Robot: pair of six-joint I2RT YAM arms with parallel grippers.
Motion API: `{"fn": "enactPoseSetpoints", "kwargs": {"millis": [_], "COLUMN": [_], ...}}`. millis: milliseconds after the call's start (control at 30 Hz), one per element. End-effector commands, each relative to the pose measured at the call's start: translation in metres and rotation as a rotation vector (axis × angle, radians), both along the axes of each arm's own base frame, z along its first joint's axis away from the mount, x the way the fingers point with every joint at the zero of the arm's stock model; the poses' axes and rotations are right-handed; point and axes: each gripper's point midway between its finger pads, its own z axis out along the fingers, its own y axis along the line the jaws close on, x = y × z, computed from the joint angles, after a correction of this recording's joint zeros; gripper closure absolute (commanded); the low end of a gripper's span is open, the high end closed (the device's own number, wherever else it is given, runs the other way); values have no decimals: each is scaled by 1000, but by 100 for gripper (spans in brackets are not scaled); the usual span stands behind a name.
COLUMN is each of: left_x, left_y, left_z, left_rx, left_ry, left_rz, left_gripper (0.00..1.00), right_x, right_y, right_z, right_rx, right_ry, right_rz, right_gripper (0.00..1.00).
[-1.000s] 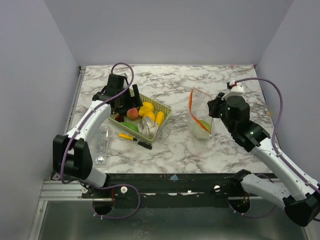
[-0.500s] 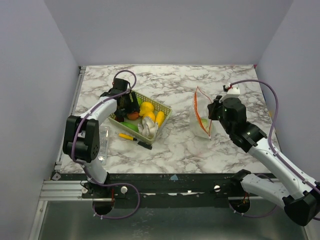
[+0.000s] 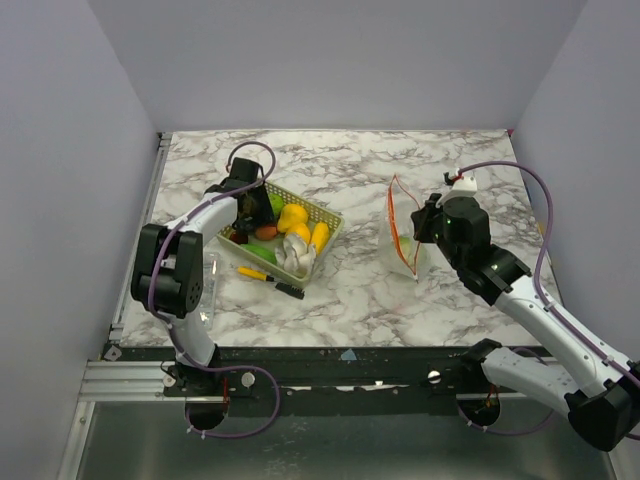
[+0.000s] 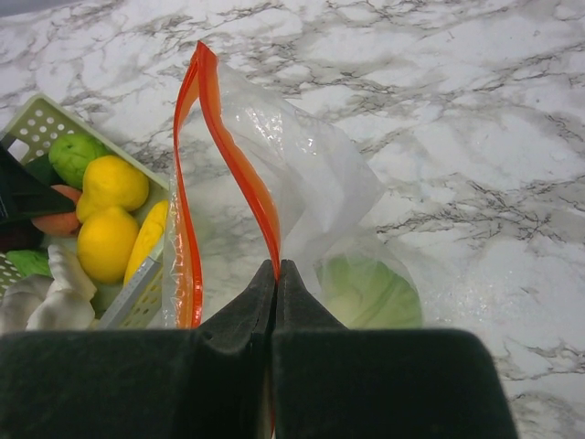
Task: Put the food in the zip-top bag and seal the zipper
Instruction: Pick up the fake fruit from the bin, then place the fake fruit in the zipper food storage bag.
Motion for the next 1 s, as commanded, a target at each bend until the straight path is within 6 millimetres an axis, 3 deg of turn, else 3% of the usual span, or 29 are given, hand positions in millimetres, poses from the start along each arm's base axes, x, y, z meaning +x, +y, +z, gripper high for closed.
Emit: {"fn": "enactPoseSetpoints", "kwargs": {"millis": [0,100,267,433,633,767,867,967], "left_x": [7,2,-13,-39,-87,-118,-130,-132], "left_y": [0,1,3,-16,-84,-129,-157,-185], "left_z": [19,40,85,143,236,290,316,326], "left_rx": [-2,-12,-36,-169,-436,-573,-651,-682], "left_ry": [-68,-117,-234,-389,-680,-831,-897,-914], "left_rz": [4,4,-13,-113,-385,-530,-602,-654], "left_gripper": [62,82,92,100,100,100,100,100], "right_x": [0,1,1,1,1,-1,1,1], "right_y": [5,6,9,16,30,38,40,43], "right_z": [-2,-3,2,4,11,27,30,31], "right_rx": [26,28,37,55,103,129,126,134], "right_ry": [-1,4,1,8,29,23,26,40], "right_rz": [15,18,29,53,103,140,145,155], "right_gripper": [99,99,99,99,99,99,99,99]}}
